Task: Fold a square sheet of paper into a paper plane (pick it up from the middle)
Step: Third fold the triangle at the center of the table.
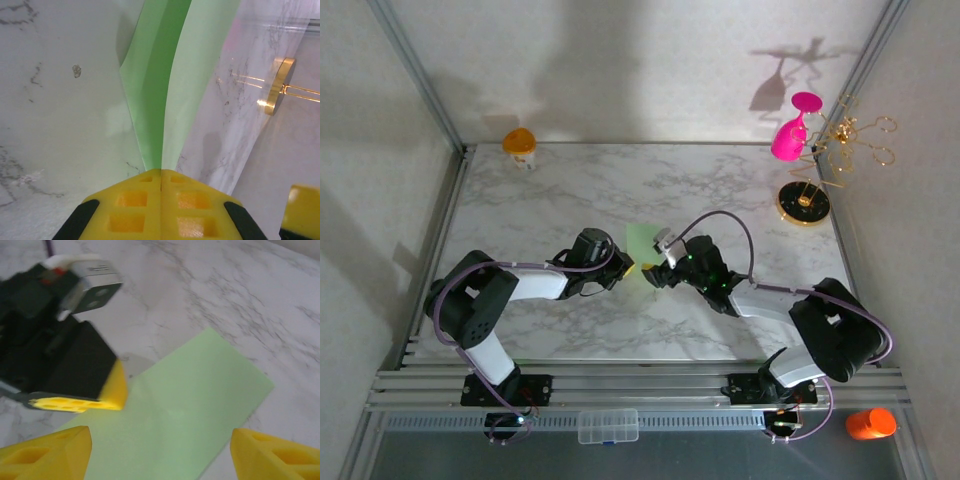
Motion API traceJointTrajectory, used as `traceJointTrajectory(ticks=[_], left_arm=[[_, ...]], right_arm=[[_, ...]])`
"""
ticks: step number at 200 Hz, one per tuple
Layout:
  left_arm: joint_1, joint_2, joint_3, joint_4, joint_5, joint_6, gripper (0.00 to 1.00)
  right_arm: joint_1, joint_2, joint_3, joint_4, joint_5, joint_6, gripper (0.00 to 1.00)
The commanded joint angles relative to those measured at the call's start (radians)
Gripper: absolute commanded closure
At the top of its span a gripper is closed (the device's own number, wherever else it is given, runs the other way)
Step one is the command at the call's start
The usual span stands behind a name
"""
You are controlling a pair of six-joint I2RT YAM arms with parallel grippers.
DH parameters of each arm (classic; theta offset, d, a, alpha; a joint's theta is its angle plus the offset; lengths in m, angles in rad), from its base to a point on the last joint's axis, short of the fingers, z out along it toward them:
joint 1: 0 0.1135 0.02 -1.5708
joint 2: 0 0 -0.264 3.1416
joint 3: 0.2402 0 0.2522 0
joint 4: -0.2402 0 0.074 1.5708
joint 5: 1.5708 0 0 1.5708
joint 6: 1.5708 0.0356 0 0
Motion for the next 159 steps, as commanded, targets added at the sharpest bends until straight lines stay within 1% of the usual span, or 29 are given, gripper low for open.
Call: traceJointTrajectory(ticks=[1, 30, 51, 80, 98, 111, 130, 159], left_arm=[[0.008, -0.009, 0.027, -0.024, 0.012, -0.012, 1.0], [0.009, -0.006, 0.03, -0.024, 0.016, -0.012, 1.0], [0.009, -0.007, 0.028, -0.025, 0.017, -0.011, 1.0], [0.009, -0.002, 0.028, -0.023, 0.018, -0.014, 1.0], [0.009, -0.001, 0.028, -0.022, 0.021, -0.018, 1.0], [0.009, -0.001, 0.03, -0.022, 0.021, -0.02, 1.0], [0.009, 0.0, 0.03, -0.022, 0.023, -0.017, 1.0], [0.009, 0.003, 0.029, -0.02, 0.024, -0.02, 1.0]], right_arm=[[0.041, 0.034, -0.028, 0.077, 0.023, -0.13, 0.25], [0.091, 0.081, -0.033, 0.094, 0.058, -0.176, 0.25], [0.103, 0.116, -0.015, 0.074, 0.056, -0.171, 0.26], [0.113, 0.153, -0.003, 0.109, 0.085, -0.177, 0.29], [0.115, 0.178, 0.007, 0.133, 0.109, -0.185, 0.33], [0.116, 0.194, 0.016, 0.138, 0.118, -0.194, 0.38], [0.12, 0.21, 0.025, 0.15, 0.131, -0.207, 0.43], [0.126, 0.215, 0.034, 0.166, 0.122, -0.22, 0.49]])
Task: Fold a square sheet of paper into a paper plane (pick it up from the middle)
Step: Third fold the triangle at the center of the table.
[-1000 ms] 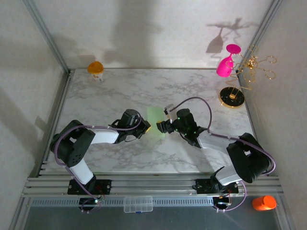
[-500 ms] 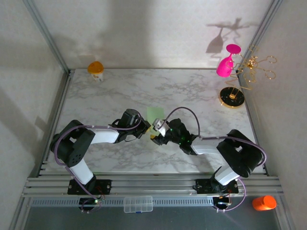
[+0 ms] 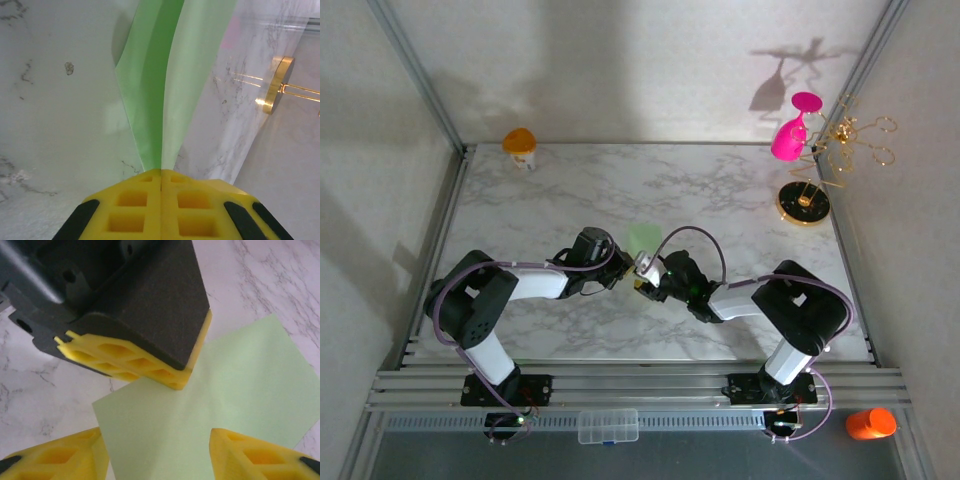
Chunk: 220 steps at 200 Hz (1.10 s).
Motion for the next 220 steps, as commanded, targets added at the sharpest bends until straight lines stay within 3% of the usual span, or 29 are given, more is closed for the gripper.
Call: traceJointTrajectory(ticks=[1, 56, 107, 136, 160, 220], left_arm=[[0.008, 0.003, 0.02, -0.013, 0.017, -0.013, 1.0], [0.009, 0.001, 0.015, -0.015, 0.008, -0.024, 0.97], [0.058, -0.066, 0.004, -0.138, -0.061, 0.043, 0.75], [0.13, -0.139, 0.015, -0.243, -0.128, 0.153, 0.69], [0.133, -0.14, 0.081, -0.271, -0.124, 0.251, 0.65], [0.065, 0.093, 0.264, -0.267, -0.027, 0.357, 0.7]], right_arm=[[0.016, 0.009, 0.031, 0.051, 0.014, -0.025, 0.49], [0.023, 0.011, 0.026, 0.054, 0.0, -0.031, 0.67], [0.024, -0.008, 0.015, 0.023, -0.065, -0.013, 0.86], [0.023, -0.021, 0.023, -0.031, -0.15, 0.038, 0.89], [0.022, -0.024, 0.031, -0.064, -0.237, 0.113, 0.91], [0.022, -0.019, 0.021, -0.035, -0.32, 0.27, 0.91]])
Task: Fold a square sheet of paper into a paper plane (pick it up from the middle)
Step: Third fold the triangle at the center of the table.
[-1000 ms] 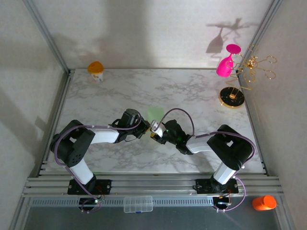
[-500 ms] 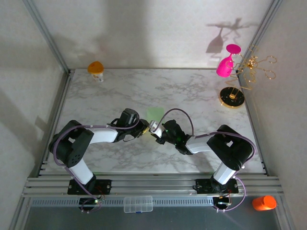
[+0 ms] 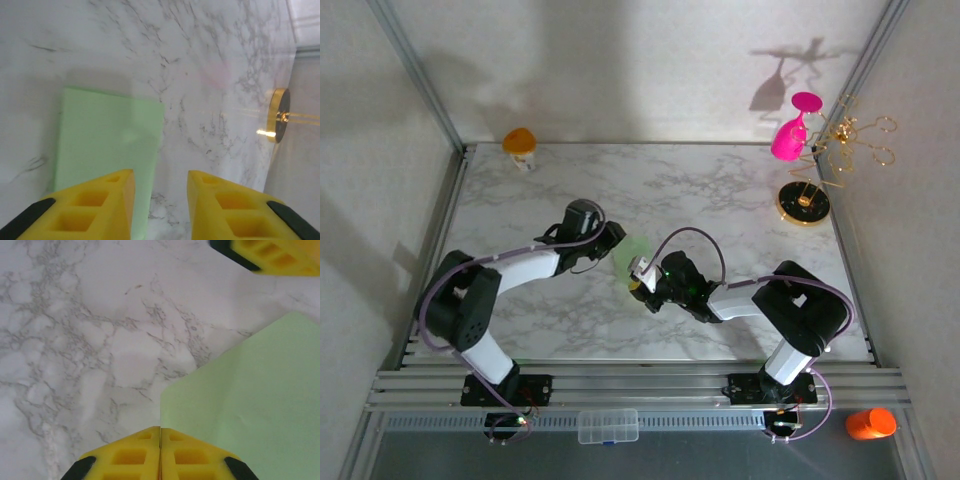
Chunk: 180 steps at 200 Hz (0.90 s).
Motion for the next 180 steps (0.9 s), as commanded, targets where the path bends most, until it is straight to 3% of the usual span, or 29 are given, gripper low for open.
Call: traceJointTrajectory(ticks=[1, 54, 100, 180], left_arm=[[-0.036, 0.112, 0.075, -0.045, 0.048, 0.084, 0.7], [-0.059, 0.281, 0.191, -0.151, 0.037, 0.149, 0.82], [-0.066, 0.314, 0.187, -0.198, 0.008, 0.181, 0.9], [-0.066, 0.334, 0.197, -0.215, 0.027, 0.204, 0.95]], right_arm=[[0.01, -0.013, 0.011, 0.008, -0.053, 0.085, 0.91], [0.008, -0.008, 0.014, 0.013, -0.042, 0.158, 0.91], [-0.007, 0.019, 0.073, -0.054, 0.028, 0.306, 0.93], [-0.041, 0.07, 0.138, -0.168, 0.064, 0.361, 0.93]])
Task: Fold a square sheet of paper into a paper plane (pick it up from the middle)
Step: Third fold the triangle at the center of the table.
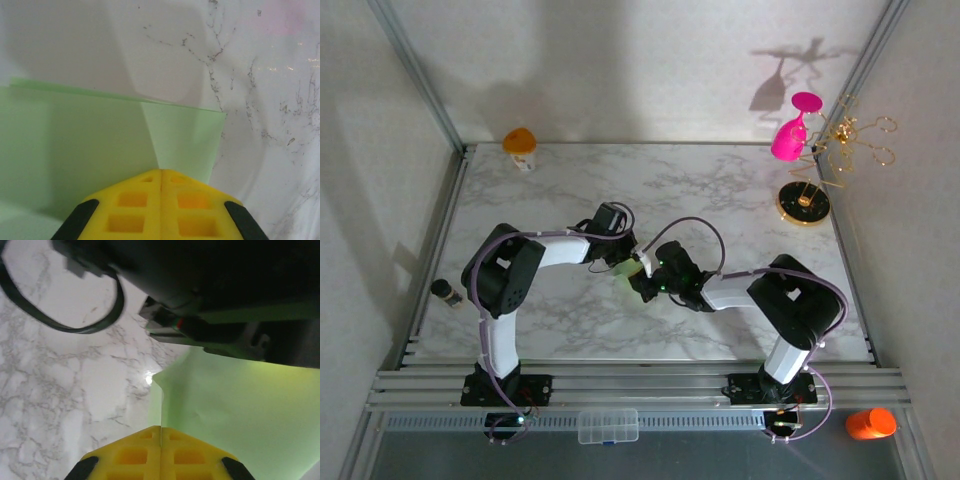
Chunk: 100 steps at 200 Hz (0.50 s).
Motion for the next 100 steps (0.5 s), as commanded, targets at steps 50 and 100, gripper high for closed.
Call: traceJointTrajectory(ticks=[50, 100], left_arm=[[-0.01, 0.034, 0.004, -0.096, -0.004, 0.017, 0.95], [-0.01, 0.035, 0.003, -0.093, -0.005, 0.013, 0.96]], right_arm=[[-0.017, 0.017, 0.013, -0.045, 0.068, 0.089, 0.94], [-0.017, 0.012, -0.009, -0.033, 0.102, 0.13, 0.94]])
